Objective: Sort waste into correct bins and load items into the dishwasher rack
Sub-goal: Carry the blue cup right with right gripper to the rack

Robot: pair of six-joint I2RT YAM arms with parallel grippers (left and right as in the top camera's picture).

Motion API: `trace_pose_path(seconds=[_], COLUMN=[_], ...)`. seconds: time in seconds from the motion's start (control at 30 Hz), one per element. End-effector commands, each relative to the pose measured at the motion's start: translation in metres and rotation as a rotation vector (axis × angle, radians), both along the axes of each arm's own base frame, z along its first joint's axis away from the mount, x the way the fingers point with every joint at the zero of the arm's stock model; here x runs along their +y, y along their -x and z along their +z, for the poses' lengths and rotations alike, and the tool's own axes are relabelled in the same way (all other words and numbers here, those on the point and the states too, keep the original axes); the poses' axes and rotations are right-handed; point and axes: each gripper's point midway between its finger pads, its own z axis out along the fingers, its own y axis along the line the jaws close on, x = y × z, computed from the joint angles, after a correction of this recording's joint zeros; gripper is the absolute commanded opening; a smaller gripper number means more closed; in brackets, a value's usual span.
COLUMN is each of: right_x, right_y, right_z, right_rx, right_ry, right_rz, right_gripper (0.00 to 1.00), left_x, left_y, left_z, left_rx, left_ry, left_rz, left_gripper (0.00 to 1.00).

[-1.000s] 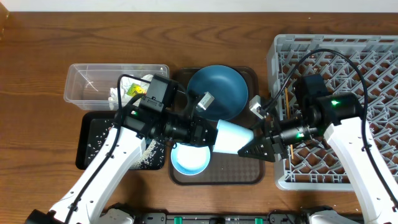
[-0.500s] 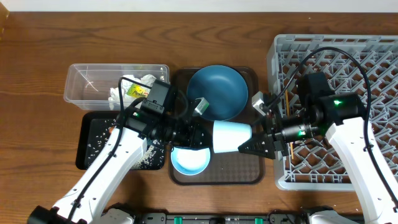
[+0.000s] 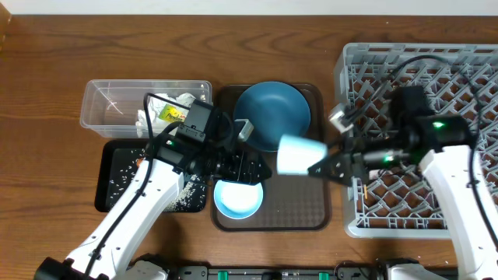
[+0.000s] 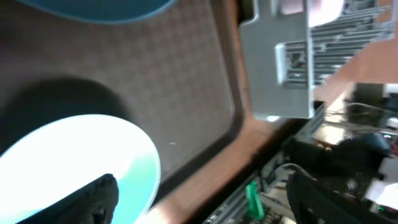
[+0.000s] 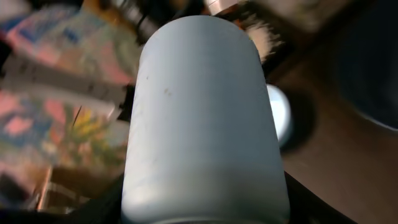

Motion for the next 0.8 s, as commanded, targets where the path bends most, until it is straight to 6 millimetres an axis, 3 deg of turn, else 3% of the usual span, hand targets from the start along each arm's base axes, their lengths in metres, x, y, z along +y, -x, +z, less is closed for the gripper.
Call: trace_pose_path(seconds=[0.0, 0.23, 0.47, 0.77], right_x=[-0.025, -0.092, -0.159, -0.18], right_y=[-0.024, -0.058, -0.082, -0.105], right_z=[0.015, 0.02, 0.009, -0.014], right_rx=[0.064, 0.089, 0.051, 0.074], right_ry=[0.074, 0.392, 0.71, 0.815], right_rz=[-0.183, -0.531, -0.834, -0.882], right_gripper=[0.17, 0.15, 0.09, 0.1], left_x=[0.009, 0.009, 0.009, 0.009], left_y=[-0.004, -0.004, -0.004, -0.004], left_z=[-0.009, -0.009, -0.009, -0.009], left_rx=[-0.018, -0.019, -0.019, -0.018], left_ry=[-0.058, -0.058, -0.058, -0.058], left_rz=[0.016, 0.016, 0.016, 0.016], left_gripper=[0.93, 0.97, 0.99, 1.0])
